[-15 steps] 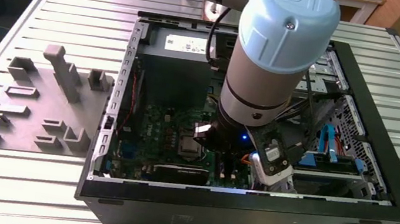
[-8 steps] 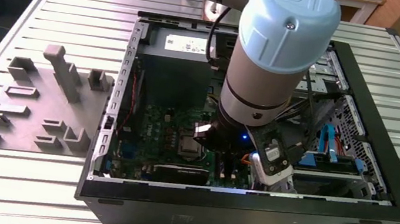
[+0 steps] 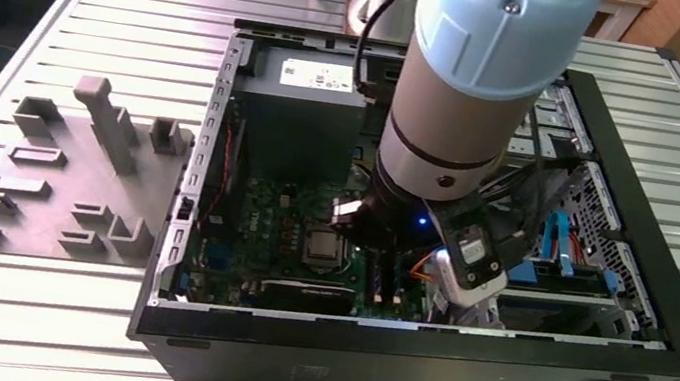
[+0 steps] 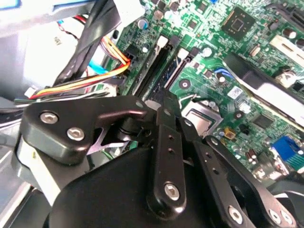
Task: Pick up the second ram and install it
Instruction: 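Press down the second ram until it locks into place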
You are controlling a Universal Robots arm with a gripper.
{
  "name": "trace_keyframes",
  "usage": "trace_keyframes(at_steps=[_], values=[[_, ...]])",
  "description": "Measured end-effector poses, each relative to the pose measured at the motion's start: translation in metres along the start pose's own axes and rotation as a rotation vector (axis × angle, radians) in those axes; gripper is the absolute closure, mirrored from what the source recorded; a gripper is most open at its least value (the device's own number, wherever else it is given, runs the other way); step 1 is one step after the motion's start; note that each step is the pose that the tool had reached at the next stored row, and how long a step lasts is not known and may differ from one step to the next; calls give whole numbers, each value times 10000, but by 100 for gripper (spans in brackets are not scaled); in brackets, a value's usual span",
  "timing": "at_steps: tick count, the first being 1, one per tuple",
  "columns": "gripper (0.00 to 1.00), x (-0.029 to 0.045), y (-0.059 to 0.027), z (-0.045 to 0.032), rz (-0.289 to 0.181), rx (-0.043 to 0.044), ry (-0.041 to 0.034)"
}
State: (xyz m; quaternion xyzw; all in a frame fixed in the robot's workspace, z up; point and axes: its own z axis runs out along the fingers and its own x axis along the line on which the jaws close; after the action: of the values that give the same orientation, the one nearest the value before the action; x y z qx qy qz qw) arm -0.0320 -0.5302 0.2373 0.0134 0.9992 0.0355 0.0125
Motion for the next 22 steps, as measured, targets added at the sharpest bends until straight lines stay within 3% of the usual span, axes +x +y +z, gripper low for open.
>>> trace_keyframes(at_steps=[8, 22], values=[[89, 0, 19, -6, 0, -49, 2], [89, 8, 308, 26, 2, -99, 2]])
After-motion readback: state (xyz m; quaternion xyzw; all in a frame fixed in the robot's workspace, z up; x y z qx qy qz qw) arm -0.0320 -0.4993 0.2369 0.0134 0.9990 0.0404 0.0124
